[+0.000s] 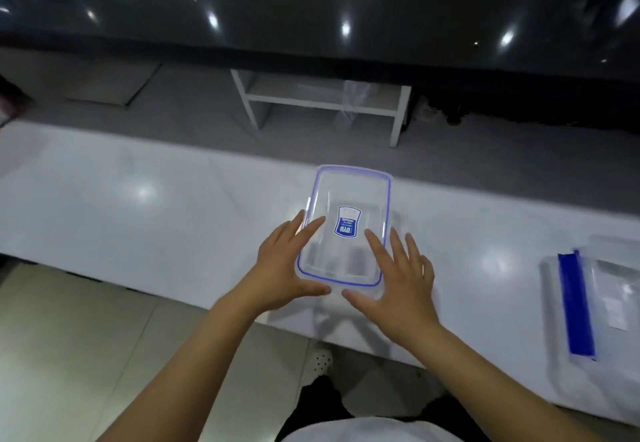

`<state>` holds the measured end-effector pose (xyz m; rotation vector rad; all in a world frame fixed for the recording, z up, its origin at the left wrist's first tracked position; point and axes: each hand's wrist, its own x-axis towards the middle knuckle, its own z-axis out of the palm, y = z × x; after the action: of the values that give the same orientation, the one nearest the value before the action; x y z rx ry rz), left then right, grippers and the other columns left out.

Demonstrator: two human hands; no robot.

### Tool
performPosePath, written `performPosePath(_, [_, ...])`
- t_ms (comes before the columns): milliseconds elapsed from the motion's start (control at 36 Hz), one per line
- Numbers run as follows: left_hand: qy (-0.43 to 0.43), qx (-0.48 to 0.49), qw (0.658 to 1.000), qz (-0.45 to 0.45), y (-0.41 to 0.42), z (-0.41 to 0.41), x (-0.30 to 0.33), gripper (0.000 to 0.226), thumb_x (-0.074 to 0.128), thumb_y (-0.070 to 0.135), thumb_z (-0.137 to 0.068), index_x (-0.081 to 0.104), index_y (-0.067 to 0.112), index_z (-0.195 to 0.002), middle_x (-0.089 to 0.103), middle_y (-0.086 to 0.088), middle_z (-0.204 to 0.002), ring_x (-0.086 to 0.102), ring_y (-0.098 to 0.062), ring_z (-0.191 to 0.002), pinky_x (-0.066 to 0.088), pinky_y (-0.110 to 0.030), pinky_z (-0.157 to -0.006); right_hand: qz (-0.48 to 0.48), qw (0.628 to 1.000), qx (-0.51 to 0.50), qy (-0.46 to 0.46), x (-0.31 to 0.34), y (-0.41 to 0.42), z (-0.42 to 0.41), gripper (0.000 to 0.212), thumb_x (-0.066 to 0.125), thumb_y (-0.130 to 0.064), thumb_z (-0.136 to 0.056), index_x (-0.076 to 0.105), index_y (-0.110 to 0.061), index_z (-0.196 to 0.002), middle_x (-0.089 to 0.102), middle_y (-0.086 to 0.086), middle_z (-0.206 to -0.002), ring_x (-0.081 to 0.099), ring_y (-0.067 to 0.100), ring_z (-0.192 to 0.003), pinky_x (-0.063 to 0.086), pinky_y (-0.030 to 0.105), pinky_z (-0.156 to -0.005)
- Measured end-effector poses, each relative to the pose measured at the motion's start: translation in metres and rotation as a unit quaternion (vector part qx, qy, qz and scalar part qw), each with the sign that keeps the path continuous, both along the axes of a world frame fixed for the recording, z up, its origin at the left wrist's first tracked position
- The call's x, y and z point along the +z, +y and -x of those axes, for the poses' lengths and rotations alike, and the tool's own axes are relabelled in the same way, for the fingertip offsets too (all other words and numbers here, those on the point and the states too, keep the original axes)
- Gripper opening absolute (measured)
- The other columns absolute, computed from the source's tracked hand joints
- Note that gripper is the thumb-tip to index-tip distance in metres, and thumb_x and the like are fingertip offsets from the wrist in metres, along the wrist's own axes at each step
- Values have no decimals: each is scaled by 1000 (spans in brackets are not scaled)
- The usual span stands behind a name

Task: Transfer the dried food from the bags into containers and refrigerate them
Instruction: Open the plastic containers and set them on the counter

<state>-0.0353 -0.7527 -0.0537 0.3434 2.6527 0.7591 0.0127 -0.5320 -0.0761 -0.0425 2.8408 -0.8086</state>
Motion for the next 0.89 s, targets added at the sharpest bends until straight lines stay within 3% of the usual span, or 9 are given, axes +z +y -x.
performPosePath(83, [-12,-17,999,28,-29,22,-22,117,80,66,-67,5,48,-155,2,9,-169,9,-21,-154,16,-47,-124,-14,999,-23,-33,-18,-34,14,103,49,-86,-73,-9,-52,-151,-4,-3,-168,-9,26,-153,5,54,-121])
performPosePath(194, [-13,-53,994,90,-52,36,-50,117,68,79,-67,-4,51,-153,-1,4,-169,1,-25,-154,3,-49,-124,-48,997,-30,-51,-38,-56,24,102,31,-96,-64,-23,-60,-142,-4,-3,-168,-13,24,-152,-3,53,-119])
performPosePath(306, [22,-69,991,112,-61,40,-66,116,60,84,-65,-19,58,-146,0,3,-168,-4,-25,-154,-1,-52,-122,-93,995,-20,-34,-55,-62,25,98,17,-99,-67,-20,-56,-147,-5,-2,-168,-16,25,-152,-12,52,-116])
performPosePath(417, [28,-59,993,99,-63,35,-70,117,56,85,-63,-24,60,-144,-4,5,-169,-9,-22,-154,-5,-52,-122,-100,995,-15,-18,-60,-59,24,98,20,-99,-71,-17,-54,-150,-6,-3,-168,-17,24,-152,-14,52,-118])
performPosePath(556, [1,-60,993,103,-65,34,-65,120,58,87,-62,-29,60,-141,-12,1,-168,-16,-23,-154,-6,-51,-123,-100,994,11,-46,-53,-54,22,95,20,-97,-71,-24,-57,-145,-13,-5,-167,-27,20,-149,-22,49,-115])
performPosePath(667, [15,-46,997,59,-57,41,-46,116,47,99,-56,-26,64,-138,-10,-2,-168,-9,-26,-155,1,-49,-123,-75,996,21,-54,-23,-41,18,93,31,-89,-72,-21,-62,-144,-9,-9,-167,-22,17,-151,-17,49,-117])
performPosePath(722, [36,-40,999,6,-40,45,-34,108,51,94,-62,-18,65,-141,-4,-2,-169,-4,-27,-155,4,-50,-123,-75,996,9,-40,-2,-24,9,88,31,-87,-77,-18,-61,-145,-8,-11,-167,-21,13,-151,-13,50,-119])
performPosePath(806, [56,-51,995,-66,9,44,-14,99,53,87,-70,-7,60,-145,5,-1,-169,1,-26,-155,8,-49,-124,-69,996,-57,-13,31,16,-15,81,33,-83,-83,-13,-63,-146,-9,-17,-166,-19,9,-151,-10,48,-121])
performPosePath(889, [53,-109,986,-111,69,32,3,95,48,88,-73,-7,63,-147,-6,10,-168,-7,-16,-154,3,-43,-122,-71,986,-151,-2,60,68,-44,77,32,-83,-82,-8,-65,-145,-9,-21,-165,-16,6,-151,-6,49,-123])
